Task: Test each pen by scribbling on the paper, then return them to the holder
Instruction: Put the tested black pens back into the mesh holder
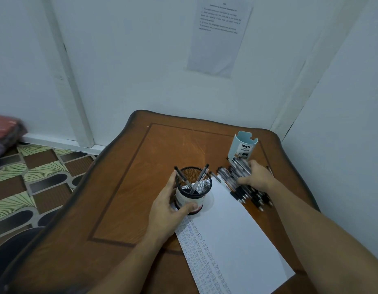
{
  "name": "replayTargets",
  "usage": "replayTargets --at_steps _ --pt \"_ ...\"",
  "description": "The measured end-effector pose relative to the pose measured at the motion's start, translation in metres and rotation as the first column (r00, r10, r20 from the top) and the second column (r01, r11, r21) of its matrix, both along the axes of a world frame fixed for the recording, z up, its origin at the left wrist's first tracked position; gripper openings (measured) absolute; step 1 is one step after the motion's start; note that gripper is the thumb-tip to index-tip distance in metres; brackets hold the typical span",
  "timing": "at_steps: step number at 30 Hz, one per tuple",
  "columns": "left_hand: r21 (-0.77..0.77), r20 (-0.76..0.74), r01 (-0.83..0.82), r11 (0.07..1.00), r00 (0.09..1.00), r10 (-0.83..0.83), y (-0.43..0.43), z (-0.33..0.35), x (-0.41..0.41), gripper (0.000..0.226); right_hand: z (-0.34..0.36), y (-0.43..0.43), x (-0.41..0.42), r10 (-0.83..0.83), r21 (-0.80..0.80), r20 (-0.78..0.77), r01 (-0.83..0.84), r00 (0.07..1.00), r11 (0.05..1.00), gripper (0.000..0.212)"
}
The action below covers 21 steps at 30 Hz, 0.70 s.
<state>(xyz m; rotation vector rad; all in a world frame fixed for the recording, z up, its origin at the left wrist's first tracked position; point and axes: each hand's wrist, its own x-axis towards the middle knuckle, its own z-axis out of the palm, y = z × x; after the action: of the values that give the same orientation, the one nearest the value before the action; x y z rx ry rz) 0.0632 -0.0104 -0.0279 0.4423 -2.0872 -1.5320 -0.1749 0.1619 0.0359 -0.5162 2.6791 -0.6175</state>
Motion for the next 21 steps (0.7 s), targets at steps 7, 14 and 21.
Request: replayTargets --at_steps 7,14,21 --pt "-0.003 0.001 -0.010 1.000 1.000 0.010 0.000 0.000 -0.001 0.099 -0.001 0.004 -0.004 0.040 -0.110 0.028 -0.036 0.999 0.993 0.064" --pt "0.002 0.015 -0.006 1.000 1.000 0.006 -0.001 -0.003 -0.001 0.100 0.007 0.003 0.002 0.114 -0.101 0.030 -0.111 0.993 0.989 0.072" --pt "-0.004 -0.001 0.001 1.000 1.000 -0.001 0.000 -0.002 0.000 0.099 0.007 -0.008 0.005 0.141 0.026 -0.017 -0.140 0.990 0.990 0.071"
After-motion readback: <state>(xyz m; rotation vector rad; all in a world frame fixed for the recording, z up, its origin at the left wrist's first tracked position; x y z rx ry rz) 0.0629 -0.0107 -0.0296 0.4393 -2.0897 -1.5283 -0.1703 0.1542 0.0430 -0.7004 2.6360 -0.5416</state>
